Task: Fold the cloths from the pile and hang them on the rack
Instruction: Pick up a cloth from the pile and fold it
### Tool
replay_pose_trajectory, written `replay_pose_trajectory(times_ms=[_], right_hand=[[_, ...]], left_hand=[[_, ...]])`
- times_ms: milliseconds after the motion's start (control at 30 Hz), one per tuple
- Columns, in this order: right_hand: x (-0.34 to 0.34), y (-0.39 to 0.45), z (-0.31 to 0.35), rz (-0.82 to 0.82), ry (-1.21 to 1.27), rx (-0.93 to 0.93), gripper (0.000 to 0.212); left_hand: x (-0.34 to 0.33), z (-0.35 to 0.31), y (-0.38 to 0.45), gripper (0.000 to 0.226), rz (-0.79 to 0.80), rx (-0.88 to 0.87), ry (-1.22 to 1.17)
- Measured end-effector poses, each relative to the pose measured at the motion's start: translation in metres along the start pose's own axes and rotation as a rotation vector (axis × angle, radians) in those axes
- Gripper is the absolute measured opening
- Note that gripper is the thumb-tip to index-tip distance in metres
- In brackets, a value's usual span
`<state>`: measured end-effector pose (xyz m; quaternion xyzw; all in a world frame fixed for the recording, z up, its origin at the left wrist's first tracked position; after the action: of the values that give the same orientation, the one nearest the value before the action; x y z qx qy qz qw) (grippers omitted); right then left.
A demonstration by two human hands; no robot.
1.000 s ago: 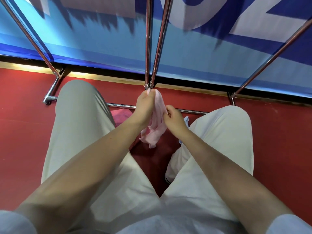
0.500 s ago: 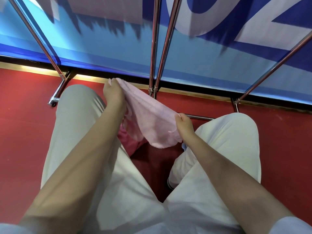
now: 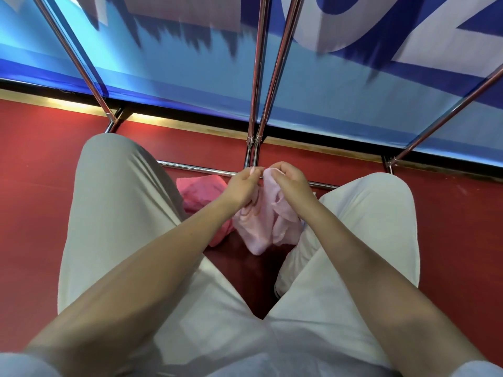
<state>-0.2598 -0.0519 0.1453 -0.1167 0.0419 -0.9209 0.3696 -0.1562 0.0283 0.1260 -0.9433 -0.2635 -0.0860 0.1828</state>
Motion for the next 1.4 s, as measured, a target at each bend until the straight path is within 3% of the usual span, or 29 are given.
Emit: replay_pose_trajectory(times_ms=[133, 267, 367, 533, 733, 900, 1033, 1200, 1267, 1400], right_hand=[[0.002, 0.006, 0.006, 0.012, 0.102, -0.039, 0.025], [0.011, 0.013, 0.004, -0.09, 0.127, -0.103, 0.019], [0.015, 0.015, -0.001, -0.102, -0.01, -0.133, 0.016], [0.004, 0.01, -0.015, 0.172, -0.465, -0.072, 0.02], [0.015, 0.012, -0.019, 0.096, -0.568, -0.099, 0.034], [0.022, 0.011, -0.018, 0.006, -0.294, -0.109, 0.027], [0.032, 0.007, -0.009, -0.199, -0.038, -0.145, 0.02], [0.038, -0.003, 0.001, -0.271, -0.037, -0.054, 0.032], [0.031, -0.009, 0.005, -0.218, 0.016, -0.029, 0.033], [0.022, -0.016, 0.009, -0.103, 0.208, -0.096, 0.026]], left_hand=[[-0.007, 0.0, -0.003, 0.032, 0.113, 0.019, -0.019], [-0.011, -0.005, -0.004, 0.035, 0.076, 0.015, -0.013], [-0.002, -0.008, 0.001, 0.037, -0.062, -0.005, -0.03], [0.02, -0.015, 0.008, 0.036, -0.237, -0.022, -0.079], [0.037, -0.022, 0.014, 0.035, -0.313, 0.004, -0.028], [0.046, -0.024, 0.015, 0.035, -0.388, -0.051, 0.049], [0.054, -0.019, 0.018, 0.036, -0.478, -0.185, 0.277], [0.058, -0.018, 0.018, 0.046, -0.416, -0.067, 0.457], [0.055, -0.014, 0.017, 0.05, -0.358, 0.017, 0.41], [0.051, -0.015, 0.014, 0.042, -0.299, 0.199, 0.045]])
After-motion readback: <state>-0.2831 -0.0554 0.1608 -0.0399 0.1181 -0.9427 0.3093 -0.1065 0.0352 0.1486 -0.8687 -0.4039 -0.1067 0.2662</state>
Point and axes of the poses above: each hand's wrist, its own y-axis towards the middle knuckle, its own x-axis out of the back of the hand, z = x × y, the point moved 2 cm from there along y, towards the middle knuckle, and after that the axes turned 3 degrees about y, right-handed, at the moved point
